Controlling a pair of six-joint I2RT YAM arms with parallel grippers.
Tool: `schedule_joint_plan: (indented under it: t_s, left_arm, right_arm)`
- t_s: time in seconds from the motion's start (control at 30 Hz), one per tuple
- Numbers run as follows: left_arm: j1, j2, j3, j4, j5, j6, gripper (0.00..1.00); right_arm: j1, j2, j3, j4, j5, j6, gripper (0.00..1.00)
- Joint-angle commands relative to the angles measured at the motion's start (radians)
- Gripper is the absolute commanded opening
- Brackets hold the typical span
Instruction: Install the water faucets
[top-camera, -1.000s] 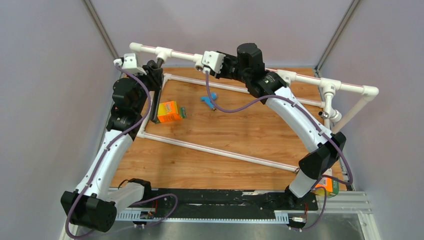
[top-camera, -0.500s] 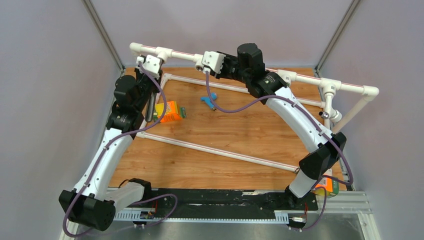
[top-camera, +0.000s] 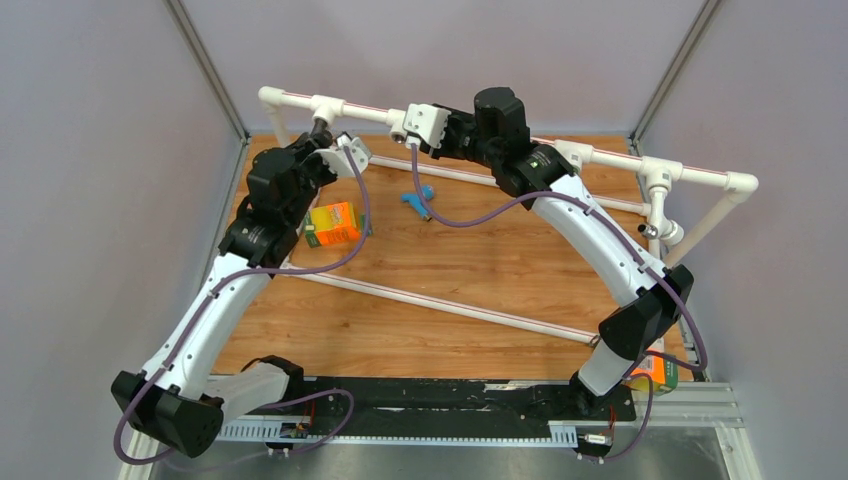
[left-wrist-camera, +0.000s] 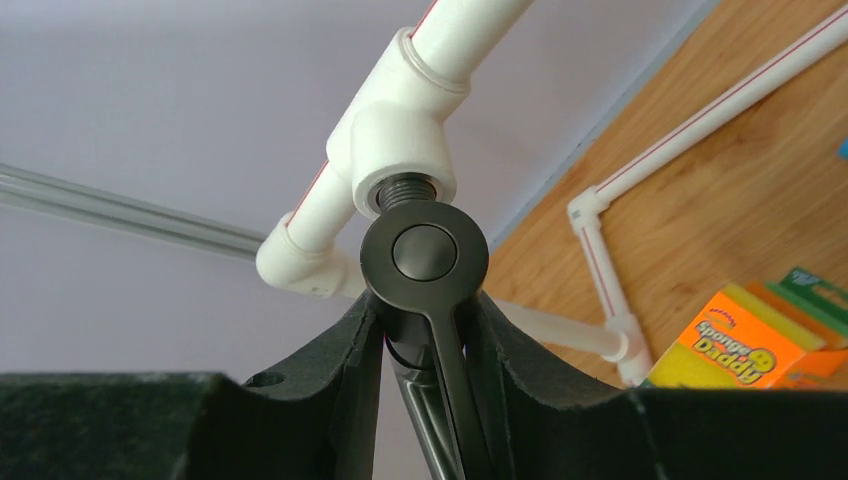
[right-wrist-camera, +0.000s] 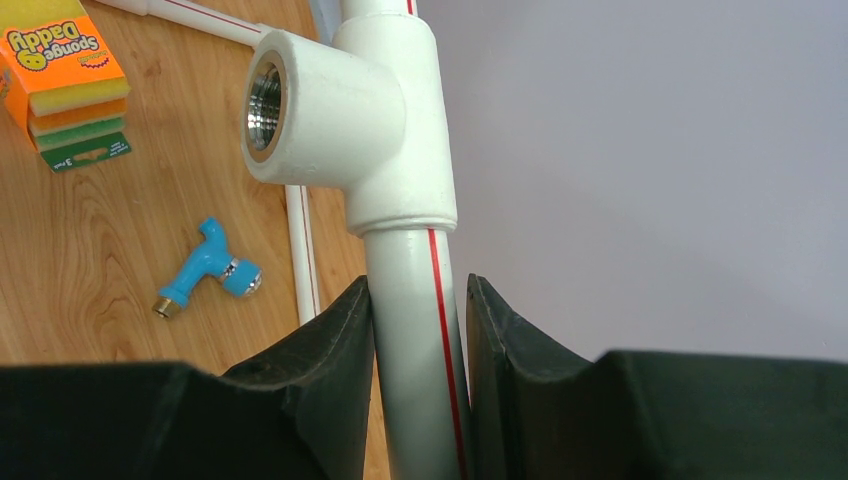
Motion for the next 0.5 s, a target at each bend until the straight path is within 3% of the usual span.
schedule_joint_plan:
  t_s: [0.0, 0.2, 0.43, 0.47]
  left_arm:
    - [-0.079, 0.06, 0.015, -0.192, 0.013, 0.249, 0.0]
    - [-0.145, 0.1, 0.012, -0.261, -0.168, 0.464, 0.0]
    - [-0.161, 0.09, 0.0, -0.242, -0.219, 0.498, 0.0]
    - [-0.161, 0.084, -0.003, -0.231, -0.225, 0.493, 0.04]
  right_arm:
    - [0.054, -0.015, -0.03, -0.105, -0.079, 0.131, 0.0]
    - [0.056, -0.017, -0.03, -0.107, -0.074, 0.13, 0.0]
    - [0.057, -0.02, -0.034, -0.105, -0.071, 0.128, 0.0]
    - [0.057, -0.018, -0.034, -0.107, -0.07, 0.128, 0.0]
